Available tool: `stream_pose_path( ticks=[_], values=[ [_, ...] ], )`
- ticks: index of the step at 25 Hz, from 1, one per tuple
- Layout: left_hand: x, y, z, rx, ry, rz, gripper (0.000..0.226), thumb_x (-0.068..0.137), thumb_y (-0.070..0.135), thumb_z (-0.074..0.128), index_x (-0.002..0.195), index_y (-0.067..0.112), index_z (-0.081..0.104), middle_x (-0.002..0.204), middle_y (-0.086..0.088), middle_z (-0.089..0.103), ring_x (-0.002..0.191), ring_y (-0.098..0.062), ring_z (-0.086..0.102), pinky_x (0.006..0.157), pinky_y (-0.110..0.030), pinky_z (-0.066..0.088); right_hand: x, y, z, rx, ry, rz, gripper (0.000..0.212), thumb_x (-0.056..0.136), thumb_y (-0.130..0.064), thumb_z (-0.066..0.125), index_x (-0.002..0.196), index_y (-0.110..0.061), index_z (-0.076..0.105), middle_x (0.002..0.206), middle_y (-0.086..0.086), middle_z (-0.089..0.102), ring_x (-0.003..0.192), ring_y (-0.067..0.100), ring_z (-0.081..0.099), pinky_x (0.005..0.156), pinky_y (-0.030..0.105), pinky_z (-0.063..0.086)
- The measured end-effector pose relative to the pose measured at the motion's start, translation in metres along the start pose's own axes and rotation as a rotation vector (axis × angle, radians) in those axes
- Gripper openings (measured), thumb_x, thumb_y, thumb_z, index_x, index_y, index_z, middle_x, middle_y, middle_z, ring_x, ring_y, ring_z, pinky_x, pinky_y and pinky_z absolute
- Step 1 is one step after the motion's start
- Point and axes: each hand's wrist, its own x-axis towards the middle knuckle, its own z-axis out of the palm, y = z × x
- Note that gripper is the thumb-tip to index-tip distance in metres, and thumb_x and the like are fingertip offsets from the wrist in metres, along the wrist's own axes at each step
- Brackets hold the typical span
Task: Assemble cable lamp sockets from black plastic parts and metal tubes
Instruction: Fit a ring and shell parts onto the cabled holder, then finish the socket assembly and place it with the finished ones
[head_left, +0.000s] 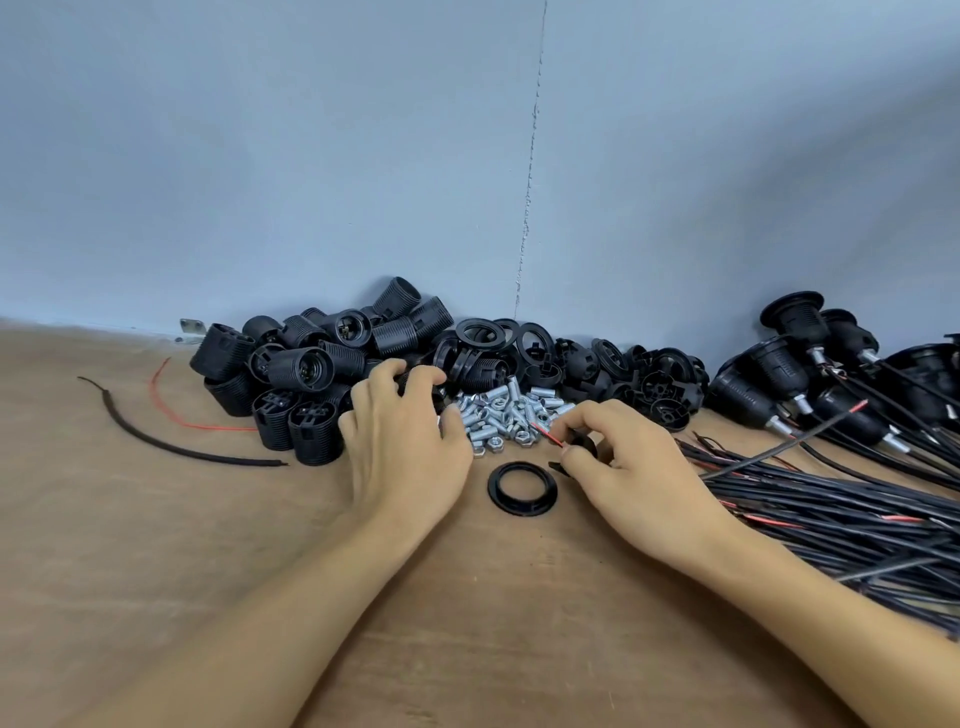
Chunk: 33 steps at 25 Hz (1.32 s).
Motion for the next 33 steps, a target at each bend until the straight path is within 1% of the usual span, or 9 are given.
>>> stream_pose_path(
  ticks=[4, 7, 12, 17, 22, 26, 29, 31, 33],
  values=[
    [0.006, -0.006, -0.001, 0.070, -0.116, -0.032, 0.047, 0.103, 0.025, 0.048, 0.150, 0.029, 0.043, 0.159, -0.003, 0.036, 0.141, -0.028, 0.030, 0.112, -0.047, 0.026, -0.003, -0.002, 0.002, -0.025, 0.027, -0.042, 0.020, 0.091, -0.016, 0.061, 0.085, -0.036, 0.057, 0.091, -0.013, 0.056, 0.084, -0.001, 0.049, 0.069, 0.007, 0.033],
    [0.009, -0.009, 0.000, 0.030, -0.132, -0.057, 0.046, 0.104, 0.022, 0.049, 0.150, 0.026, 0.046, 0.157, 0.001, 0.040, 0.140, -0.030, 0.035, 0.111, -0.048, 0.030, -0.003, -0.002, 0.003, -0.018, 0.041, -0.051, 0.017, 0.091, -0.017, 0.062, 0.086, -0.033, 0.059, 0.090, -0.013, 0.056, 0.084, -0.001, 0.050, 0.070, 0.008, 0.034],
    [0.012, -0.012, 0.000, -0.166, -0.090, -0.099, 0.044, 0.100, 0.007, 0.056, 0.143, 0.006, 0.053, 0.137, -0.008, 0.046, 0.122, -0.030, 0.052, 0.109, -0.036, 0.038, -0.005, 0.000, 0.006, -0.020, 0.038, -0.055, 0.014, 0.093, -0.020, 0.062, 0.088, -0.032, 0.059, 0.091, -0.015, 0.056, 0.088, 0.003, 0.051, 0.068, 0.010, 0.033],
    [0.010, -0.011, -0.001, -0.218, -0.049, -0.090, 0.053, 0.097, 0.009, 0.062, 0.148, 0.011, 0.044, 0.128, -0.009, 0.041, 0.108, -0.034, 0.057, 0.104, -0.043, 0.044, -0.005, -0.002, 0.005, 0.003, 0.076, -0.033, 0.015, 0.092, -0.025, 0.065, 0.083, -0.035, 0.057, 0.090, -0.015, 0.056, 0.086, 0.000, 0.051, 0.068, 0.008, 0.034],
    [0.001, 0.002, -0.005, -0.228, 0.112, 0.053, 0.050, 0.097, 0.013, 0.063, 0.145, 0.018, 0.049, 0.130, -0.005, 0.043, 0.107, -0.026, 0.056, 0.105, -0.037, 0.039, -0.002, -0.013, -0.008, 0.058, 0.079, 0.090, 0.013, 0.093, -0.032, 0.061, 0.081, -0.033, 0.060, 0.091, -0.013, 0.062, 0.075, 0.002, 0.054, 0.068, 0.016, 0.039],
    [-0.014, 0.021, -0.008, -0.284, 0.207, 0.239, 0.041, 0.094, 0.024, 0.065, 0.134, 0.025, 0.057, 0.127, 0.002, 0.051, 0.111, -0.019, 0.058, 0.103, -0.028, 0.023, -0.003, -0.038, -0.030, -0.466, 0.149, 0.033, 0.011, 0.095, -0.032, 0.049, 0.091, -0.027, 0.058, 0.095, -0.009, 0.055, 0.079, 0.022, 0.056, 0.064, 0.034, 0.046],
    [-0.023, 0.030, -0.003, -0.409, 0.145, 0.285, 0.039, 0.093, 0.022, 0.066, 0.131, 0.029, 0.056, 0.126, 0.008, 0.052, 0.114, -0.009, 0.056, 0.101, -0.025, 0.034, -0.008, -0.055, -0.043, -0.702, 0.106, 0.004, 0.015, 0.089, -0.026, 0.049, 0.076, -0.024, 0.043, 0.079, -0.005, 0.042, 0.066, 0.025, 0.042, 0.049, 0.028, 0.020],
    [-0.028, 0.031, 0.001, -0.535, 0.057, 0.274, 0.044, 0.092, 0.014, 0.071, 0.127, 0.035, 0.055, 0.123, 0.015, 0.051, 0.112, 0.001, 0.055, 0.095, -0.016, 0.043, -0.010, -0.053, -0.041, -0.715, 0.002, 0.038, 0.020, 0.088, -0.024, 0.050, 0.071, -0.024, 0.038, 0.075, -0.004, 0.036, 0.066, 0.026, 0.040, 0.048, 0.029, 0.016],
    [-0.034, 0.032, 0.002, -0.596, -0.003, 0.275, 0.050, 0.088, 0.010, 0.074, 0.121, 0.042, 0.054, 0.119, 0.020, 0.051, 0.111, 0.003, 0.058, 0.089, -0.008, 0.043, -0.007, -0.041, -0.036, -0.580, -0.098, 0.090, 0.009, 0.089, -0.027, 0.049, 0.081, -0.024, 0.050, 0.081, -0.002, 0.050, 0.073, 0.026, 0.049, 0.053, 0.030, 0.029]
  ],
)
